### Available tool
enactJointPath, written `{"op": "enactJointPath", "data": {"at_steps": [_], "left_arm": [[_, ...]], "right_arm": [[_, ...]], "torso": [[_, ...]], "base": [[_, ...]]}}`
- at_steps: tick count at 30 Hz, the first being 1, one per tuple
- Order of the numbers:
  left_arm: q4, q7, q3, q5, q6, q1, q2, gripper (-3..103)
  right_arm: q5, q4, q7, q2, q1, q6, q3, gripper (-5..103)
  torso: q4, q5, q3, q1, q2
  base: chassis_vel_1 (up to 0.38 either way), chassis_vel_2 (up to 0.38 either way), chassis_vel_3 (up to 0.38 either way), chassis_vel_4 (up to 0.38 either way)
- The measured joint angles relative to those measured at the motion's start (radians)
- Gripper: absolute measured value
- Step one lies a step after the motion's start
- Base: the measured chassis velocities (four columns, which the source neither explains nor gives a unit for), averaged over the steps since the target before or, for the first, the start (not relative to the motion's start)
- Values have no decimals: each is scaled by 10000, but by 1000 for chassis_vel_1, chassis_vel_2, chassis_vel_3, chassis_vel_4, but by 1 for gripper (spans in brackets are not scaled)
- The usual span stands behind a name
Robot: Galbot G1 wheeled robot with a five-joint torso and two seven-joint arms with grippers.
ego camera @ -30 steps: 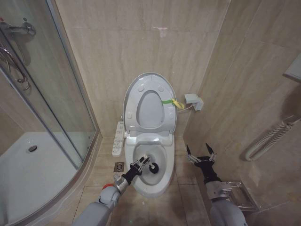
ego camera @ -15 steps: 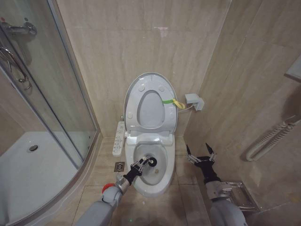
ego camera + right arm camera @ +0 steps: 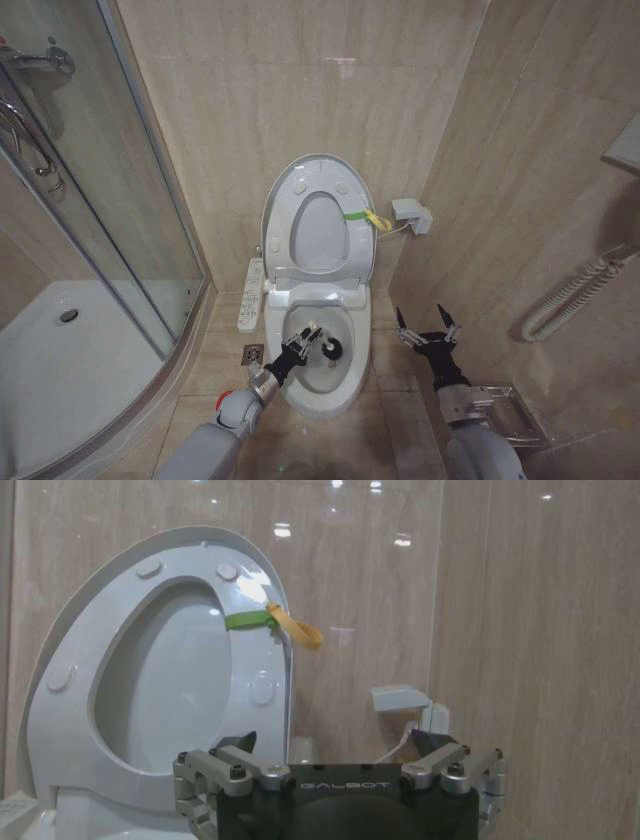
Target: Open the toilet lid, clean the toilet bowl with a toilet brush, close the toilet lid, and flush.
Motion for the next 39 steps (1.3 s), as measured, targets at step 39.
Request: {"op": "enactJointPath", "data": {"at_steps": [39], "left_arm": [[1318, 223, 92, -150, -99, 141, -369, 19]], "right_arm": [[0, 0, 1, 0, 0, 0, 0, 100]], "torso": [[5, 3, -2, -2, 3]], "base": [[0, 0, 0, 0]]}}
